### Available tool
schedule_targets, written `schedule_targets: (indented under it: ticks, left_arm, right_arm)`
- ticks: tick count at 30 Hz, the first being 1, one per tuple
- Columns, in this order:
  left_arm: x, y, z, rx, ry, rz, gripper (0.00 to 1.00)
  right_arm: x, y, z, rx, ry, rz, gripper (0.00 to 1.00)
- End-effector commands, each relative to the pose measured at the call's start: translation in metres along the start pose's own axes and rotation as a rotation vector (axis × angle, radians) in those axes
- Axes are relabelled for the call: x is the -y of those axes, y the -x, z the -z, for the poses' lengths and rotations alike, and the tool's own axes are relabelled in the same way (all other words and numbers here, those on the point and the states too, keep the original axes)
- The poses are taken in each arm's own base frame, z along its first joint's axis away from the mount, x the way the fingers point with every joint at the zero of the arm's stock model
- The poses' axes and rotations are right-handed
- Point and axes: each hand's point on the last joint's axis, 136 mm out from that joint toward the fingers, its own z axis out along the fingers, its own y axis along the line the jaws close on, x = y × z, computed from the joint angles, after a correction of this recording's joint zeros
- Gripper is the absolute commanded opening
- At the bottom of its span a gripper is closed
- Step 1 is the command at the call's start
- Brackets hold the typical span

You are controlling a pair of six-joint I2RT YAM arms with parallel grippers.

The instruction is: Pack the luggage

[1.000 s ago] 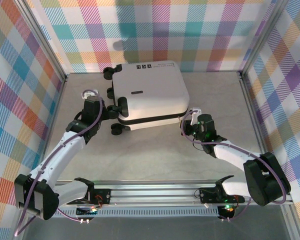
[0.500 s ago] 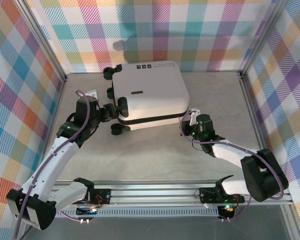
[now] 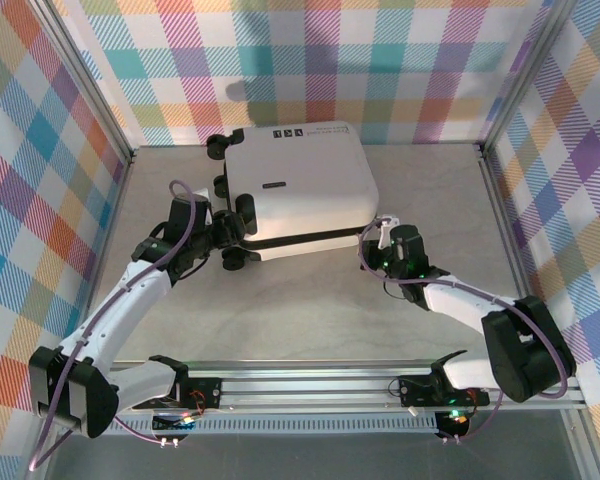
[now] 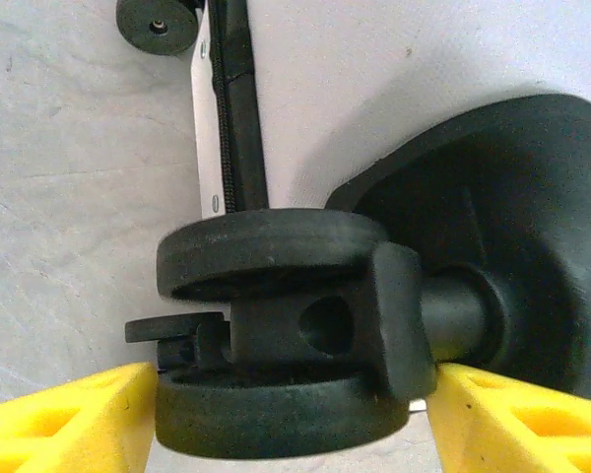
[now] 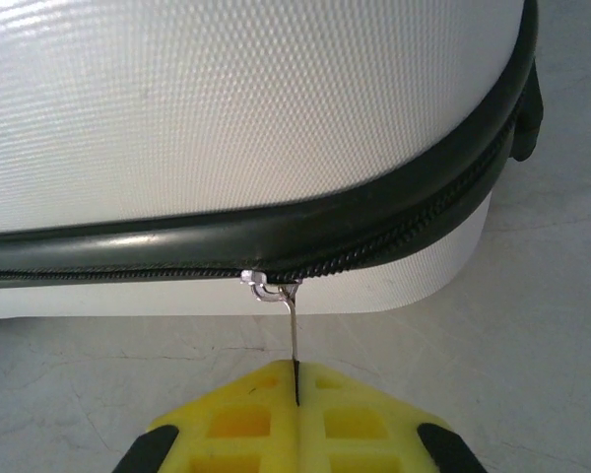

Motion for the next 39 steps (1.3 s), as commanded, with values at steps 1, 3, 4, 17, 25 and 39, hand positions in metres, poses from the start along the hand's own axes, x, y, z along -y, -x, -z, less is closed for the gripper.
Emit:
schedule_targets:
  ticks: [1, 3, 4, 17, 25, 39]
  left_arm:
    - [-0.008, 0.008, -0.002, 0.04, 0.037, 0.034, 0.71]
    - [-0.011, 0.01, -0.001, 0.051, 0.057, 0.03, 0.7]
    - [-0.013, 0.012, -0.001, 0.055, 0.068, 0.028, 0.7]
    - [0.009, 0.063, 0.032, 0.155, 0.064, -0.06, 0.67]
    - [0.084, 0.076, 0.037, 0.153, -0.118, -0.213, 0.67]
    - [0.314, 0.061, -0.036, 0.054, -0.464, -0.515, 0.69]
  right_arm:
    - [0.035, -0.011, -0.004, -0.084, -0.144, -0.062, 0.0]
    - [0.049, -0.009, -0.004, -0.094, -0.211, -0.088, 0.0]
    - [0.054, -0.007, -0.004, -0.099, -0.243, -0.098, 0.0]
    - [0.079, 0.001, 0.018, -0.037, -0.348, -0.178, 0.0]
    - [0.065, 0.014, 0.01, -0.054, -0.246, -0.136, 0.0]
    - [0.04, 0.009, 0.007, -0.057, -0.088, -0.112, 0.0]
